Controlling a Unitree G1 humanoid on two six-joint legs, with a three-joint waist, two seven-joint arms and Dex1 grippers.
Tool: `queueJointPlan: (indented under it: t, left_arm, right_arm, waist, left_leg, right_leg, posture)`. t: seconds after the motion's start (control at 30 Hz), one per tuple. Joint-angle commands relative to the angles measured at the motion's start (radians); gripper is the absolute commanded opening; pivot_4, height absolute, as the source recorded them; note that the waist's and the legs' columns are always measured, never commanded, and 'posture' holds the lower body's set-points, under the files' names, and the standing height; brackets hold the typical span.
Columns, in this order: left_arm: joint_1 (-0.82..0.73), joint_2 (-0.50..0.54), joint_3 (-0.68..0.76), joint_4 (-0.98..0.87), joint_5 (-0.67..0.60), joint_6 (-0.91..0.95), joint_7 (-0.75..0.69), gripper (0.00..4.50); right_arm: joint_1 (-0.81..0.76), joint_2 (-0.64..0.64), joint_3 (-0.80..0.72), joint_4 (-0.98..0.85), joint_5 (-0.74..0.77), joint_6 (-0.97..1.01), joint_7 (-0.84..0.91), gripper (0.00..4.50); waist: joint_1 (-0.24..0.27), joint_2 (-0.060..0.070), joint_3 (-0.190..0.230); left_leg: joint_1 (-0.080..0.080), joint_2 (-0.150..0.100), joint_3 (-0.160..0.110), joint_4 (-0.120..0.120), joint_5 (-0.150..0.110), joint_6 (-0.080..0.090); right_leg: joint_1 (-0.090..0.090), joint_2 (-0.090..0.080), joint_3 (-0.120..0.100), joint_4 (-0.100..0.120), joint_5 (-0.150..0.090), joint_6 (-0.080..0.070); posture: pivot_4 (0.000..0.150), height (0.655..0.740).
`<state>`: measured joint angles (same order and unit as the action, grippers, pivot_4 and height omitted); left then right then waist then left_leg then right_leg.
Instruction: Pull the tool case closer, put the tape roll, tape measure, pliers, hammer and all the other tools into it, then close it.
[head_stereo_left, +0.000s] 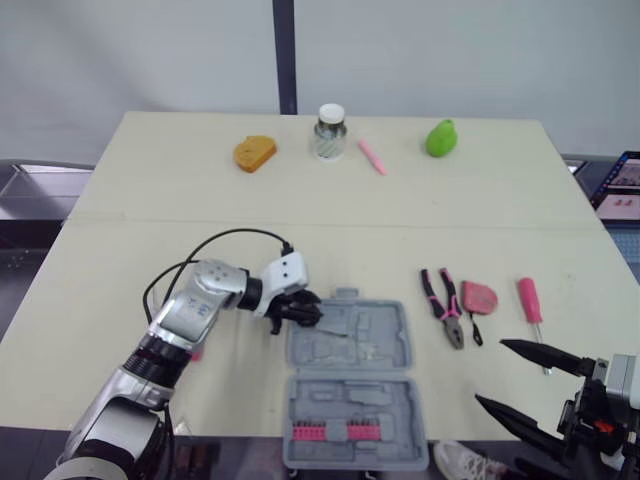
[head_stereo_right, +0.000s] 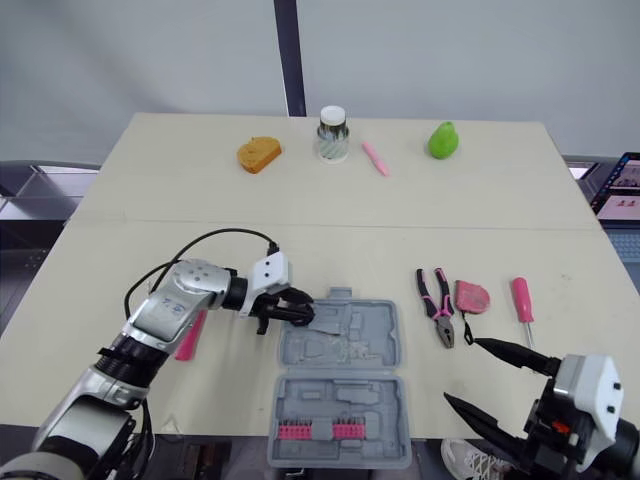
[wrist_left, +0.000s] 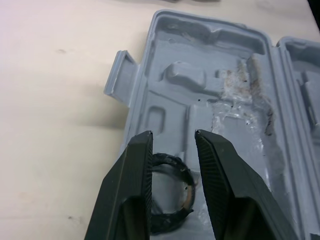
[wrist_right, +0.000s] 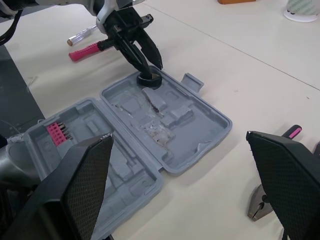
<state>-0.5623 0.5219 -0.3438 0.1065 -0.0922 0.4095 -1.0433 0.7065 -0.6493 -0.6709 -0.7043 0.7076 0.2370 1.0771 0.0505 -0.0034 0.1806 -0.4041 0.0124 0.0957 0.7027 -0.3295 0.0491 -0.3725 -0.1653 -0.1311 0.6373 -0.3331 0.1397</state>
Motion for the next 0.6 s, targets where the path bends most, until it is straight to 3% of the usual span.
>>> queueJointPlan:
  t: [0.03,0.6]
  left_arm:
    - [0.011,0.000,-0.004,0.014,0.018,-0.048,0.000,1.45]
    - [0.026,0.004,0.012,0.053,0.054,-0.120,0.022,1.45]
  right_arm:
    - [0.003,-0.003,-0.022,-0.015,0.009,-0.006,-0.009,4.50]
    - [-0.001,-0.010,-0.026,-0.014,0.015,0.001,-0.010,4.50]
  waist:
    - [0.000,0.000,0.000]
    - [-0.001,0.000,0.000]
  left_leg:
    - [0.000,0.000,0.000,0.000,0.000,0.000]
    - [0.000,0.000,0.000,0.000,0.000,0.000]
  right_leg:
    - [0.000,0.000,0.000,0.000,0.000,0.000]
    - [0.000,0.000,0.000,0.000,0.000,0.000]
  posture:
    - [0.150,0.6950]
    - [0.150,0.6950]
